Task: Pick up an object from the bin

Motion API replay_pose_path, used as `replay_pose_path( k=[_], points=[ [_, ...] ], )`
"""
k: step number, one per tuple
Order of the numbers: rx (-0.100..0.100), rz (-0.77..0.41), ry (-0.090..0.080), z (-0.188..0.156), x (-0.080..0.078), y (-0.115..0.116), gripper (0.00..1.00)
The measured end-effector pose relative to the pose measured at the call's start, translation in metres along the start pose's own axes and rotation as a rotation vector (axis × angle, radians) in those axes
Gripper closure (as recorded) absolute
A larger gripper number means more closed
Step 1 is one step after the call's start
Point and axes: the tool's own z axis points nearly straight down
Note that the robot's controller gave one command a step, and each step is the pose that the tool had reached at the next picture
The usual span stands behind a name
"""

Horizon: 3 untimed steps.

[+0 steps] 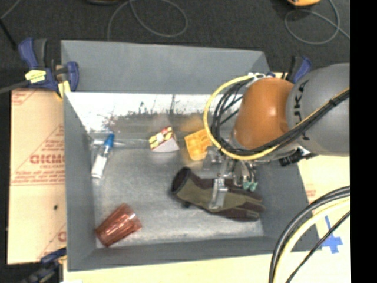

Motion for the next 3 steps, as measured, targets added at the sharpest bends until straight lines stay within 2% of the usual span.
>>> replay_pose_path(
  k=[1,2,3],
  points=[
    [-0.002,0.153,-0.009,0.0,0.016,0.005,0.0],
    [0.0,0.084,-0.006,0.061,0.019,0.005,0.0],
    [-0.002,0.223,-0.007,0.07,0.024,0.008,1.0]
  ],
)
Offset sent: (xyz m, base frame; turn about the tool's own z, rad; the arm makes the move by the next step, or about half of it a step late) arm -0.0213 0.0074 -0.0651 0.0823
